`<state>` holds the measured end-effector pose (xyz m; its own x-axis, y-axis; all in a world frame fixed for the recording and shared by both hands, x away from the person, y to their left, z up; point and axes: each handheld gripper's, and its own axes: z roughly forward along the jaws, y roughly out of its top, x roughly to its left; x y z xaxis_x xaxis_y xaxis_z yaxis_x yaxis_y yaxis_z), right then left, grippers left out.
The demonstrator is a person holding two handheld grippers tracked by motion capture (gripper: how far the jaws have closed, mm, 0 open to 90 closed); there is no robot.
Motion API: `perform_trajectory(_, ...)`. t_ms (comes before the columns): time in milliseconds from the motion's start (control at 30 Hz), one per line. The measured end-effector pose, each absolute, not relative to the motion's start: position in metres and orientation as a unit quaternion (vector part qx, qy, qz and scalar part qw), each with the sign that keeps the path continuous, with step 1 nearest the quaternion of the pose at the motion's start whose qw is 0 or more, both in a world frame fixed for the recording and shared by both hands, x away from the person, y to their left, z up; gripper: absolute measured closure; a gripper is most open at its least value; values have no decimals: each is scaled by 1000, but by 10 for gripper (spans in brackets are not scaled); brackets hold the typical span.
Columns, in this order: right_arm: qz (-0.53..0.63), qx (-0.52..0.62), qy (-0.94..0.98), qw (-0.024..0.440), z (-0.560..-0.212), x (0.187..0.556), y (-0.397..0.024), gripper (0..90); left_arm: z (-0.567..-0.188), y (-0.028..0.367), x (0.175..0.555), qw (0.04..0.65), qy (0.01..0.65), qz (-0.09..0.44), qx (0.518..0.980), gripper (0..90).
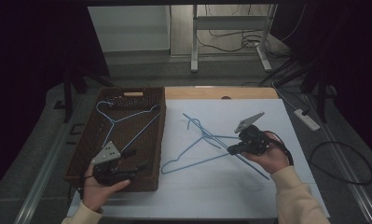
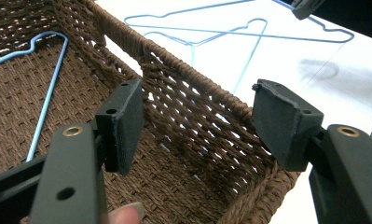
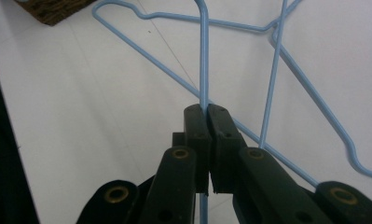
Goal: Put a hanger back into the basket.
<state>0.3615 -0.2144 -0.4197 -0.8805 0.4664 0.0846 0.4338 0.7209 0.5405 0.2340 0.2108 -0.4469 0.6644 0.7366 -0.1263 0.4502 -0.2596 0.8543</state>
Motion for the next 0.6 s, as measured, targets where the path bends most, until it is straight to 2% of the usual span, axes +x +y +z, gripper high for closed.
perform_trajectory(300,314,245,917,25,-405,355,-227,883,-440,205,238,476,376,157,779,355)
perform_trajectory(600,334,239,912,8,-391,346,-241,884,-413,179,258,479,344,167,790,353)
